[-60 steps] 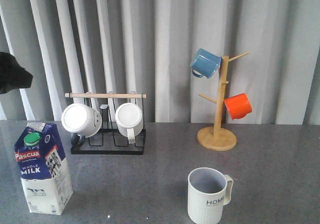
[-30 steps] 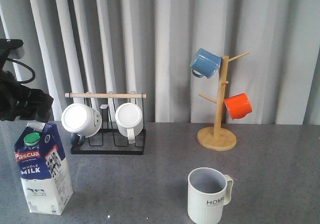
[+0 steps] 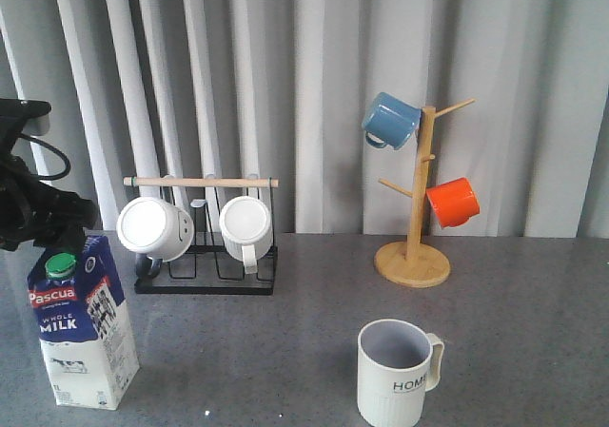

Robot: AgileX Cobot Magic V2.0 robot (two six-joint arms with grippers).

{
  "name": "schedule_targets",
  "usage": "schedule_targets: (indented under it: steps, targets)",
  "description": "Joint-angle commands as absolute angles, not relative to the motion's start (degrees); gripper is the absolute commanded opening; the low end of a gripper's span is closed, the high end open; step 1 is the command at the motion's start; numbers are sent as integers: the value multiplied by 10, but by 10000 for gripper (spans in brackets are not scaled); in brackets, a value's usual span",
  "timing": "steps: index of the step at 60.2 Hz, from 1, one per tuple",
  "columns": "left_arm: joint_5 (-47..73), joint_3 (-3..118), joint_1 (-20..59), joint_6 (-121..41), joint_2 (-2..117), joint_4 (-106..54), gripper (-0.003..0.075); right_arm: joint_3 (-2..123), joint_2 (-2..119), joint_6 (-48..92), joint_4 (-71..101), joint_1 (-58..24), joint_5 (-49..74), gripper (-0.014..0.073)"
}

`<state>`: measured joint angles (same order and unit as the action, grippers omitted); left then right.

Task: Place milk next to cup
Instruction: 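Move the left gripper above the Pascual milk carton's top, then lower the left gripper and close it on the carton's top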

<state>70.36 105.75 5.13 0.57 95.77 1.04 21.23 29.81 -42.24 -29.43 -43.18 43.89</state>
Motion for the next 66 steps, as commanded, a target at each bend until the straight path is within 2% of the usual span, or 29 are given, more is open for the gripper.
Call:
schedule_targets:
  steps: [1, 38, 58, 66]
  targets:
    - [676, 1077, 53, 11, 934, 11, 500, 226, 300, -419, -316, -432, 412, -6]
    - [683, 1077, 53, 23, 934, 6, 503, 226, 300, -419, -316, -432, 412, -4]
    - [685, 1077, 53, 22, 934, 6, 601, 226, 300, -419, -316, -432, 412, -4]
    - [683, 1077, 53, 21, 935, 7, 611, 226, 300, -419, -316, -432, 412, -4]
